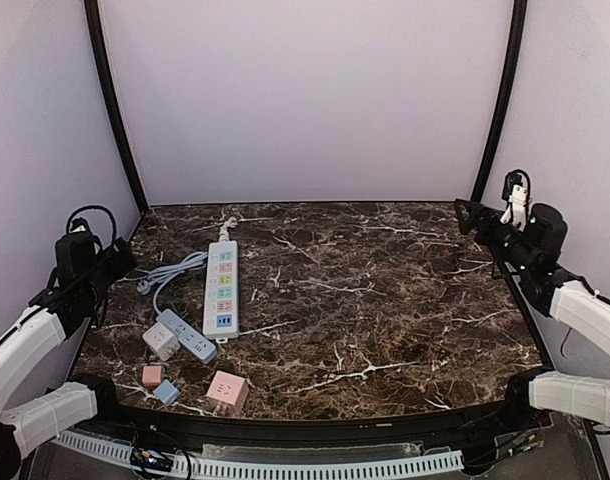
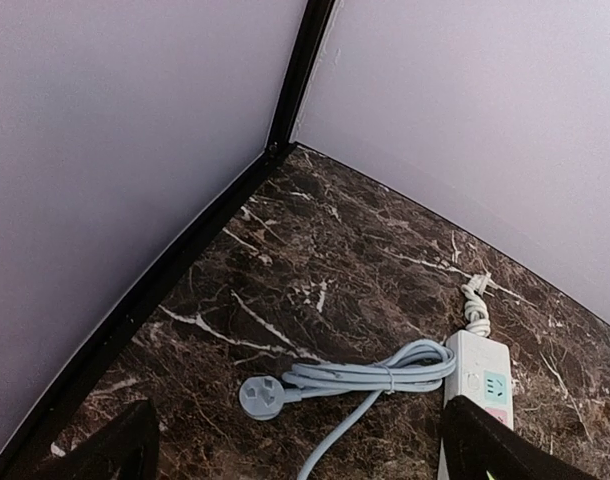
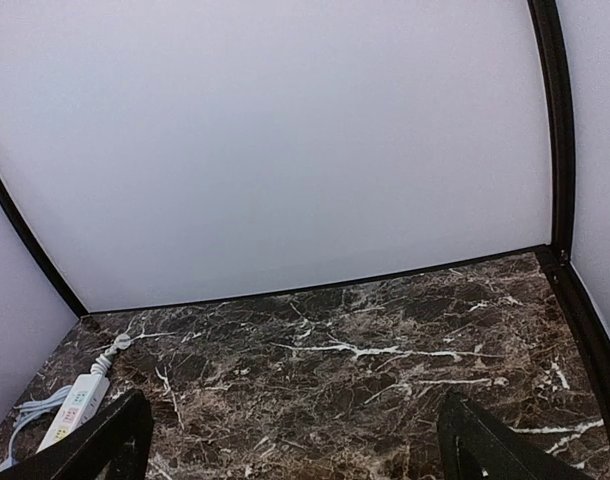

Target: Insert the plug

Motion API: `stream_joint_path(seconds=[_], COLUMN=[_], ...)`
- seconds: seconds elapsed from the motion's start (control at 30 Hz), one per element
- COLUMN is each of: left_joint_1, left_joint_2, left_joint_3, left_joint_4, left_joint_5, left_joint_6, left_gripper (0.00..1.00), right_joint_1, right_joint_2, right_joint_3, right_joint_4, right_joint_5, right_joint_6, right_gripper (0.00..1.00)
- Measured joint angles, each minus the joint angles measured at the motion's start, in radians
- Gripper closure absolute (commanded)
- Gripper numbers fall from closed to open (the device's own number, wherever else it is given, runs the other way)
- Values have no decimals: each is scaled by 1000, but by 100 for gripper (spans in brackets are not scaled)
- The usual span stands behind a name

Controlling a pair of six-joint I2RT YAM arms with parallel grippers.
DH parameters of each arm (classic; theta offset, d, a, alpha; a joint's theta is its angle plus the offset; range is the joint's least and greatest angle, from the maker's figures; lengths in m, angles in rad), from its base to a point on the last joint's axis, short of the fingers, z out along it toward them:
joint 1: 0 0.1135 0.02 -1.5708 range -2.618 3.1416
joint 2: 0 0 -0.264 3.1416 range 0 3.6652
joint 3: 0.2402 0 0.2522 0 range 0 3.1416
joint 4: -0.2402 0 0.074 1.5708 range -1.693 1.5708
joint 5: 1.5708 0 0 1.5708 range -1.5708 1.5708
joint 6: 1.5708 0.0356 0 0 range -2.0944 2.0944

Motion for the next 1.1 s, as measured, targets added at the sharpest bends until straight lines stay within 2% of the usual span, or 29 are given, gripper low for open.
stream_joint_path(seconds=[0.17, 0.3, 0.47, 0.7, 1.1], left_joint_1=[-11, -64, -126, -152, -287], left_joint_2=[27, 52, 81, 164, 362], left_joint_3=[5, 40, 107, 177, 251], left_joint_4=[-37, -79, -142, -223, -257], left_joint_5=[80, 120, 131, 143, 160], left_joint_6=[13, 27, 33, 19, -31], left_gripper=[1, 1, 1, 1, 1], right_joint_1=[0, 0, 0, 0, 1], right_joint_2=[5, 5, -21, -141, -229], right_joint_3=[0, 4, 25, 18, -21], right_joint_4=[-28, -42, -101, -129, -179], right_joint_5=[-13, -38, -34, -27, -14], right_joint_6=[20, 27, 50, 75, 136], right_gripper=[1, 1, 2, 1, 1])
